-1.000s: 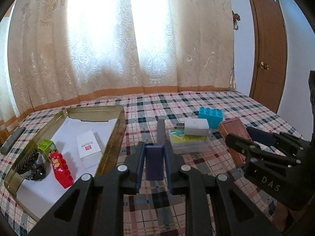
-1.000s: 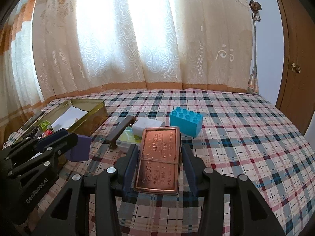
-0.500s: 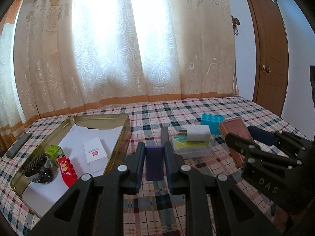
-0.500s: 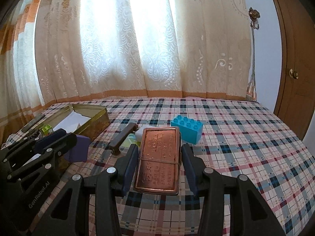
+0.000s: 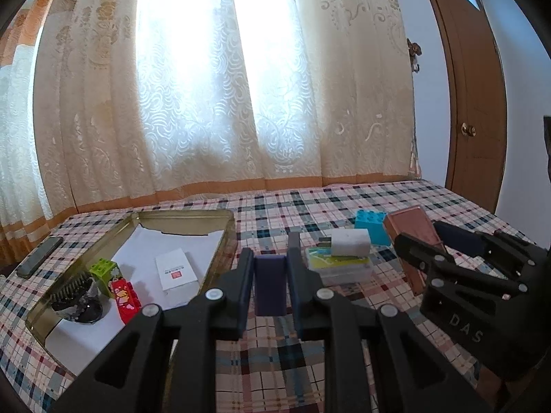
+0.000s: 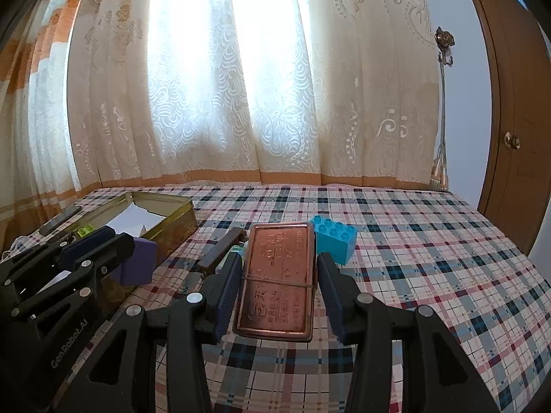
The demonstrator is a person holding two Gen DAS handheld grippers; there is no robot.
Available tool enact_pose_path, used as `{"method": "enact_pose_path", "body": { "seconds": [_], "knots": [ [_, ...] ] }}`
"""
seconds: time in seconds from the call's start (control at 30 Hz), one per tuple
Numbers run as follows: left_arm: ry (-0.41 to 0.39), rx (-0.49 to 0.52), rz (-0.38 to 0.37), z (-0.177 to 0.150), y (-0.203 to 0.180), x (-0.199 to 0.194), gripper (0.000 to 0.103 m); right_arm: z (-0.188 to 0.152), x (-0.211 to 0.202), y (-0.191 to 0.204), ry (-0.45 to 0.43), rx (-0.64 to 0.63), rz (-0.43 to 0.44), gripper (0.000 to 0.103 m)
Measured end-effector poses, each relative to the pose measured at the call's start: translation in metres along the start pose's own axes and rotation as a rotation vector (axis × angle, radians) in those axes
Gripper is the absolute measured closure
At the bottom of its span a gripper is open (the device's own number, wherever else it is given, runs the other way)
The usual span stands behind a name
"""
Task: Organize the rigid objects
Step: 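Lift the purple block and copper plate and carry both toward the gold tray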
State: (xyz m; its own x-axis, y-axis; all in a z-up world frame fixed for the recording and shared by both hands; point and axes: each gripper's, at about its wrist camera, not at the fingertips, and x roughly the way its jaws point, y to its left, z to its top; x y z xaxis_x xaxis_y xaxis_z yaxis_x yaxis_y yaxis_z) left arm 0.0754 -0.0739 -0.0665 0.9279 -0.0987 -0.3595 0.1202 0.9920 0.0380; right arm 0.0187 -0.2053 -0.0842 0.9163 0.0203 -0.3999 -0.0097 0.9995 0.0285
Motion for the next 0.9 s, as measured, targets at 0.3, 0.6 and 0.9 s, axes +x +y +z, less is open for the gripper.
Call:
{"method": "enact_pose_path", "body": {
  "seconds": [0.3,0.6,0.9],
  "knots": [
    [-0.007,-0.016,0.031,-0.001,0.010,-0.004,0.085,0.000,-0.005,0.007,-0.022,-0.015,0.008,0.055],
    [-0.019,-0.038,0.064,-0.003,0.025,-0.008,0.085,0.000,-0.008,0.019,-0.046,-0.029,0.025,0.055],
    [-0.032,-0.045,0.091,-0.005,0.037,-0.011,0.085,0.000,-0.010,0.030,-0.061,-0.038,0.040,0.055]
  ]
}}
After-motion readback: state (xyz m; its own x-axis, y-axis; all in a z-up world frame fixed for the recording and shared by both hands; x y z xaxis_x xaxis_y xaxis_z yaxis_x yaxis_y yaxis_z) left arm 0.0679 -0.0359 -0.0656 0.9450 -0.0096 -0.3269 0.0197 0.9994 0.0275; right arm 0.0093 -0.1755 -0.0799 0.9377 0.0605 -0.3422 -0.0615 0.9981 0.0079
